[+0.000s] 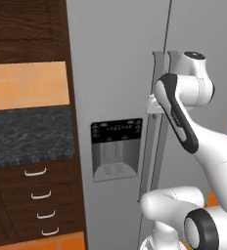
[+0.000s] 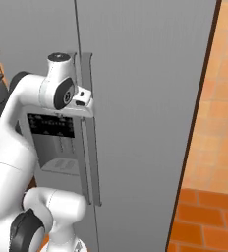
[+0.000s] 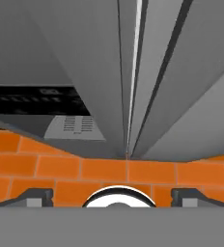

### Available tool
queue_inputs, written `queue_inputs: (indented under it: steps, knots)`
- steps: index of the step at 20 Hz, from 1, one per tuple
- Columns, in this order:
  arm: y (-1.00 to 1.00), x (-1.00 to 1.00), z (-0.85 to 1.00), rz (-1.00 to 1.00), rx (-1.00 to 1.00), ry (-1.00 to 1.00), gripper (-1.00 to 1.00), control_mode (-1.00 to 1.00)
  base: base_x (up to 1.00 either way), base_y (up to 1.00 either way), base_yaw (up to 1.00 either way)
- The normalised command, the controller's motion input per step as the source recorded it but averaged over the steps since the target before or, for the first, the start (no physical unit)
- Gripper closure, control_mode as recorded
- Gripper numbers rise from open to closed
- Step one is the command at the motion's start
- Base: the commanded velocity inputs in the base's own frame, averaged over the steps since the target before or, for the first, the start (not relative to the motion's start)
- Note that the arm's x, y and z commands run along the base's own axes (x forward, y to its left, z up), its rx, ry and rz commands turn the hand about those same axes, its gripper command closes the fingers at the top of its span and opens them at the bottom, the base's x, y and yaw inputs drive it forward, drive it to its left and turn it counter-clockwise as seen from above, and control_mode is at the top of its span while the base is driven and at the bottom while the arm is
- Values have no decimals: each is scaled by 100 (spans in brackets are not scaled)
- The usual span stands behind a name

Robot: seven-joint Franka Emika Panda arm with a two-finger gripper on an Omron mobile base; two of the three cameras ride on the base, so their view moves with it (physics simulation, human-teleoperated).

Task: Take the strawberry from the fridge and place it on top of the pancake, located on the dining counter.

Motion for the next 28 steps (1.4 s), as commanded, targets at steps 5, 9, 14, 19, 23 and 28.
queue_inputs:
  steps: [5, 9, 14, 19, 23, 28]
  knots:
    - [0, 0, 0, 0, 0, 0, -100, 100, -52, -31, -5]
    - [0, 0, 0, 0, 0, 0, -100, 100, -31, -25, -2]
    - [0, 0, 0, 0, 0, 0, -100, 100, -41, -24, -3]
    - [0, 0, 0, 0, 0, 0, -100, 100, -55, -18, -7]
    - [0, 0, 0, 0, 0, 0, -100, 100, -34, -1, -3]
    - [-2, 28, -1, 2, 0, 0, -100, -100, 4, 0, -1]
